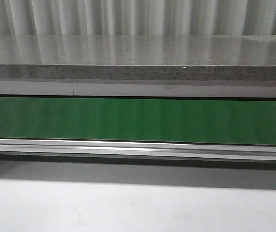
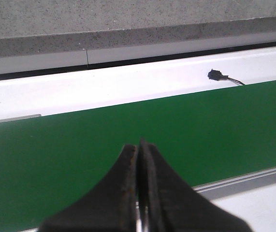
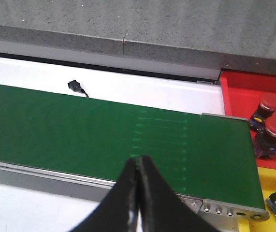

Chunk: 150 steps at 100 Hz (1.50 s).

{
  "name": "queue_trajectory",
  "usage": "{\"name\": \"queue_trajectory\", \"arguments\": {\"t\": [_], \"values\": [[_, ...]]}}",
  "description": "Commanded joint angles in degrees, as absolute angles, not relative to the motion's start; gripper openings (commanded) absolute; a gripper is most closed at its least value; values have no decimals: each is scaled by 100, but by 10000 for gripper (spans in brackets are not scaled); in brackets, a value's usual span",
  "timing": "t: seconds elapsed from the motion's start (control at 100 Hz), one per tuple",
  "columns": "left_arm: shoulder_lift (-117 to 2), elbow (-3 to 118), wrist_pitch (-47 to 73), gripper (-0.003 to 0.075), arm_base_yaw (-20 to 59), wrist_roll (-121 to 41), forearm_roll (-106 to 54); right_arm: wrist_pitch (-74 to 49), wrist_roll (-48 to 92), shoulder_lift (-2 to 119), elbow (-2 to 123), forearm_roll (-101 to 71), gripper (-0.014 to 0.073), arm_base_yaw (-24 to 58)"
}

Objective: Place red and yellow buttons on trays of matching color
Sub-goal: 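Move the right gripper back above the belt's far end, then lower the left gripper onto a yellow button in the cluster and grasp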

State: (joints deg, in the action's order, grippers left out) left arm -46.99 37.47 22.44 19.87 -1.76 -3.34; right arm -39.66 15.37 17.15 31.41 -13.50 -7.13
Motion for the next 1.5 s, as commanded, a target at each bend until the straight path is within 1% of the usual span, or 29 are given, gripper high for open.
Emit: {"name": "queue_trajectory", "arguments": {"t": [0.0, 0.17, 0.22, 0.29, 0.36, 0.4, 0.41, 0.43, 0.48, 0.53, 0.58, 0.71, 1.03, 1.3, 1.49], "values": [[-4998, 4290, 2008, -20, 1722, -53, -442, -3632, 1588, 1754, 3263, -1360, -65, -718], [-5708, 5021, 2342, -9, 896, 33, -441, -3632, 1588, 1754, 3263, -1360, -65, -718], [-5939, 5213, 2470, 13, 650, 33, -441, -3632, 1588, 1754, 3263, -1360, -65, -718], [-6199, 5438, 2570, 69, 325, 33, -441, -3632, 1588, 1754, 3263, -1360, -65, -718], [-6446, 5629, 2666, 170, 33, 33, -441, -3632, 1588, 1754, 3263, -1360, -65, -718], [-6563, 5732, 2724, 253, -125, 33, -441, -3632, 1588, 1754, 3263, -1360, -65, -718], [-6610, 5747, 2746, 284, -149, 33, -441, -3632, 1588, 1754, 3263, -1360, -65, -718], [-6674, 5794, 2781, 314, -218, 33, -441, -3632, 1588, 1754, 3263, -1360, -65, -718], [-6831, 5883, 2882, 431, -366, 33, -441, -3632, 1588, 1754, 3263, -1360, -65, -718], [-6982, 5978, 3001, 505, -496, 33, -441, -3632, 1588, 1754, 3263, -1360, -65, -718], [-7146, 6082, 3194, 538, -625, 33, -467, -3632, 1588, 1754, 3263, -1360, -65, -718], [-7642, 6407, 3787, 526, -1010, 33, -722, -3632, 1588, 1754, 3263, -1360, -65, -718], [-8964, 7508, 4643, 511, -1947, 33, -1232, -3632, 1588, 1754, 3263, -1360, -65, -718], [-10042, 8487, 5178, 510, -2114, 416, -1244, -3632, 1588, 1754, 3263, -1360, -65, -718], [-10600, 8910, 5123, 510, -2114, 997, -1235, -3632, 1588, 1754, 3263, -1360, -65, -718]]}}
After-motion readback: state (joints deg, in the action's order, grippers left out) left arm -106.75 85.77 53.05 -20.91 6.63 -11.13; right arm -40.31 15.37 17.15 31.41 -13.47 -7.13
